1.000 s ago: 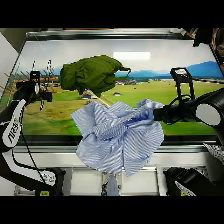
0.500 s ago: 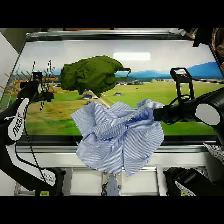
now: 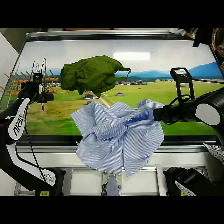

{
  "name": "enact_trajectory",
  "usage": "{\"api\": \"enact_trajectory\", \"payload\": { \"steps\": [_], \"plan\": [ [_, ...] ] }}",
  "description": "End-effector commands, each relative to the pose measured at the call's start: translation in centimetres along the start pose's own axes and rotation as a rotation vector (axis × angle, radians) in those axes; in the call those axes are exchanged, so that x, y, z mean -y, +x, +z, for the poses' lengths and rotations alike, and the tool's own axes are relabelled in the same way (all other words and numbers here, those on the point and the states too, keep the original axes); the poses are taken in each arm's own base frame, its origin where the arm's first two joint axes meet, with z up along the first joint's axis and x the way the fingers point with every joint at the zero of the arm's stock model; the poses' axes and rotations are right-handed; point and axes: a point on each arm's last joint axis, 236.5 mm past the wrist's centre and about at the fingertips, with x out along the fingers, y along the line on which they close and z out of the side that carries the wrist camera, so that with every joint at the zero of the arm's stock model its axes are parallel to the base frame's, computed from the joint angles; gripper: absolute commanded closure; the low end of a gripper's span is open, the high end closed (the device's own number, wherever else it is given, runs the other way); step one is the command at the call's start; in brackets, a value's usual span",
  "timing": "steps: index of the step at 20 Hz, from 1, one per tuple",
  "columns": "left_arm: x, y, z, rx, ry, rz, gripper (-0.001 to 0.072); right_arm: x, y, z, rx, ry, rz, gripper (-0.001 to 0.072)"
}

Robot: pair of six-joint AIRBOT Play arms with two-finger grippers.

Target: Fold the clothes and pants, and hang the long-sleeved shirts on hangers.

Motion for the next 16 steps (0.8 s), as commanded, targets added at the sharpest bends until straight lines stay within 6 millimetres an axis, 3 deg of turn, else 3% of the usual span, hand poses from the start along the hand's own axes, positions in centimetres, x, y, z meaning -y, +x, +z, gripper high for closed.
{"api": "enact_trajectory", "payload": {
  "steps": [1, 5, 10, 13, 16],
  "plan": [
    [-0.5, -2.2, 1.1, 0.045, -0.002, 0.002, 0.0696, 0.0, 0.0, 0.0, 0.000, -0.001, 0.001, 0.0691],
    [-0.8, -9.4, 3.8, 0.177, 0.050, 0.006, 0.0696, 0.0, 0.0, 0.0, 0.000, -0.001, 0.001, 0.0691],
    [2.4, -19.9, 4.1, 0.309, 0.182, -0.017, 0.0695, 0.0, 0.0, 0.0, 0.000, -0.001, 0.001, 0.0691],
    [5.6, -25.9, 2.3, 0.369, 0.373, -0.068, 0.0695, 0.0, 0.0, 0.0, 0.000, -0.001, 0.001, 0.0691],
    [11.9, -31.7, -2.7, 0.416, 0.717, -0.340, 0.0695, 0.0, 0.0, 0.0, 0.000, -0.001, 0.001, 0.0691]
  ]
}}
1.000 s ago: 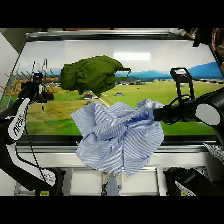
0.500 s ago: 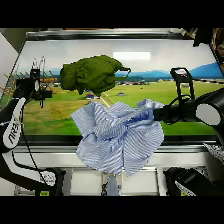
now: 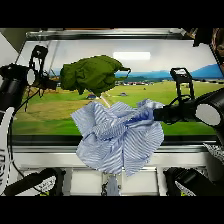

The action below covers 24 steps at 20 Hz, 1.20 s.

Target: Fold the clothes and pants, and hang the long-sleeved shirts on hangers.

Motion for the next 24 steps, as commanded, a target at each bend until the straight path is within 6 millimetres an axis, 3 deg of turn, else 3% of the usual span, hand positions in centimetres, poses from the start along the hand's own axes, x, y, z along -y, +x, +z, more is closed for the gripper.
{"api": "enact_trajectory", "payload": {
  "steps": [1, 3, 5, 8, 11, 16, 19, 21, 24],
  "plan": [
    [9.3, -7.6, -0.3, 0.117, 0.356, -0.361, 0.0695, 0.0, 0.0, 0.0, 0.000, -0.001, 0.001, 0.0691],
    [13.2, -11.7, -2.2, 0.169, 0.545, -0.556, 0.0695, 0.0, 0.0, 0.0, 0.000, -0.001, 0.001, 0.0691],
    [13.2, -13.1, -4.1, 0.135, 0.626, -0.566, 0.0695, 0.0, 0.0, 0.0, 0.000, -0.001, 0.001, 0.0691],
    [13.9, -15.4, -5.0, 0.171, 0.639, -0.592, 0.0695, 0.0, 0.0, 0.0, 0.000, -0.001, 0.001, 0.0691],
    [15.6, -17.0, -9.3, 0.195, 0.820, -0.669, 0.0696, 0.0, 0.0, 0.0, 0.000, -0.001, 0.001, 0.0691],
    [17.2, -17.4, -16.6, 0.132, 0.873, -0.731, 0.0697, 0.0, 0.0, 0.0, 0.000, -0.001, 0.001, 0.0691],
    [18.4, -16.1, -19.8, 0.055, 0.860, -0.792, 0.0696, 0.0, 0.0, 0.0, 0.000, -0.001, 0.001, 0.0691],
    [19.1, -14.7, -20.8, 0.004, 0.842, -0.842, 0.0696, 0.0, 0.0, 0.0, 0.000, -0.001, 0.001, 0.0691],
    [21.2, -12.9, -19.0, 0.014, 0.772, -0.933, 0.0696, 0.0, 0.0, 0.0, -0.001, -0.001, 0.001, 0.0691]
  ]
}}
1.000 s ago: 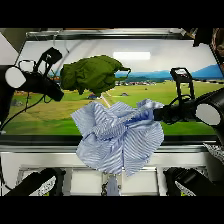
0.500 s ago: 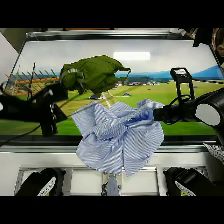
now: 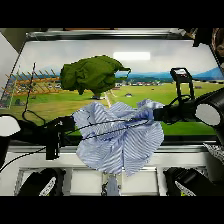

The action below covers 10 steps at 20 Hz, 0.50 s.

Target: Fold the clothes and pants, and hang the long-sleeved shirts on hangers.

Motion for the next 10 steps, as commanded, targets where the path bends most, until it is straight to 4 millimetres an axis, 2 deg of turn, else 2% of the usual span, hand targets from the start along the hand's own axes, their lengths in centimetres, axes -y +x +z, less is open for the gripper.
{"api": "enact_trajectory", "payload": {
  "steps": [1, 3, 8, 10],
  "plan": [
    [-1.5, 2.4, 1.4, 0.056, -0.049, -0.064, 0.0697, 0.0, 0.0, 0.0, 0.000, -0.001, 0.000, 0.0691],
    [-2.7, 3.3, 2.3, 0.064, -0.058, -0.107, 0.0697, 0.0, 0.0, 0.0, 0.000, -0.001, 0.000, 0.0691],
    [-2.9, 6.2, 3.8, -0.010, -0.007, -0.242, 0.0697, 0.0, 0.0, 0.0, 0.000, -0.001, 0.000, 0.0691],
    [-3.6, 7.2, 4.5, -0.018, -0.003, -0.256, 0.0697, 0.0, 0.0, 0.0, 0.000, -0.001, 0.000, 0.0691]
  ]
}}
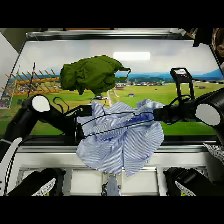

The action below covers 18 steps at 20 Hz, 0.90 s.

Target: Fold the clothes and pants, and hang the long-sleeved shirts on hangers.

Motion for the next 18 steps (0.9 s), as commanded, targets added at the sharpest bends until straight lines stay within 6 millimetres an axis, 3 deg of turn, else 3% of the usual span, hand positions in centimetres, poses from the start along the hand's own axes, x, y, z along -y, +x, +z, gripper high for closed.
{"api": "enact_trajectory", "payload": {
  "steps": [1, 7, 9, 12, 18],
  "plan": [
    [-1.7, 1.5, 1.4, -0.012, 0.003, -0.033, 0.0698, 0.0, 0.0, 0.0, 0.000, -0.001, 0.001, 0.0691],
    [-4.4, 2.2, 2.2, 0.004, -0.014, 0.004, 0.0697, -0.4, 0.0, 0.6, 0.026, 0.000, 0.015, 0.0691],
    [-4.8, 2.8, 2.1, 0.013, -0.021, 0.014, 0.0697, -1.4, -0.1, 0.1, 0.006, -0.032, 0.058, 0.0691],
    [-4.9, 3.0, 3.8, 0.094, -0.039, 0.017, 0.0697, -1.7, -0.8, 1.1, 0.029, -0.166, 0.062, 0.0693],
    [-5.9, 0.9, 6.7, 0.175, -0.009, 0.069, 0.0697, -3.8, -1.7, 4.9, 0.039, -0.246, 0.073, 0.0694]
  ]
}}
